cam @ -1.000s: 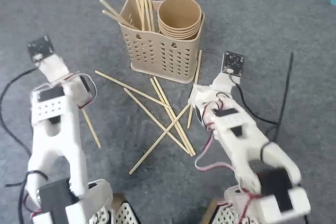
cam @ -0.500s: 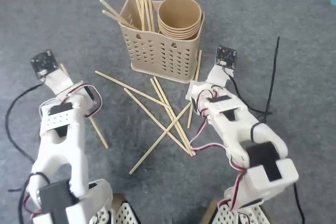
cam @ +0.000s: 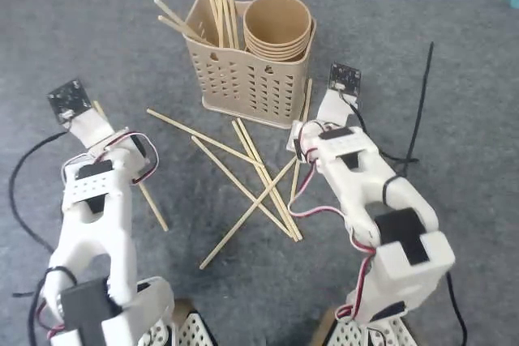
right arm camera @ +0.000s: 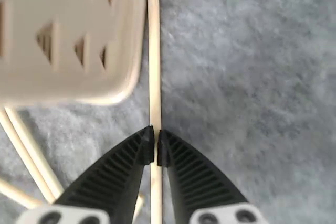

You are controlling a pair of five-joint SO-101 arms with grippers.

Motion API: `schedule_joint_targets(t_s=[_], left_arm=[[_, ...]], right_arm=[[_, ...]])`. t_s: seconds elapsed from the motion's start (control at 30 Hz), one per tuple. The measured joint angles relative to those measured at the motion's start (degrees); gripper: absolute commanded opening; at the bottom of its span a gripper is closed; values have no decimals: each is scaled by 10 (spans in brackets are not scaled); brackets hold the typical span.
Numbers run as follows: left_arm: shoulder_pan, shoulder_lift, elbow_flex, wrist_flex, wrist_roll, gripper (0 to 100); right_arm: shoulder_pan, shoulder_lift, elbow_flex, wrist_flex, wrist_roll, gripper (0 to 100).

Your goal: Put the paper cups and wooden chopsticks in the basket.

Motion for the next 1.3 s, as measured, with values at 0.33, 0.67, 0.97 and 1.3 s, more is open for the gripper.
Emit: schedule_joint_targets(t_s=[0.33,0.67,0.97,1.3], left_arm=[[0,0,0,0,0,12],[0,0,0,0,0,12],[0,0,0,0,0,12],[0,0,0,0,0,12]], right_arm=[[28,-269,284,4,96,8],[29,-625,462,85,134,78],[29,-564,280,174,110,87],[30,-257,153,47,79,84]])
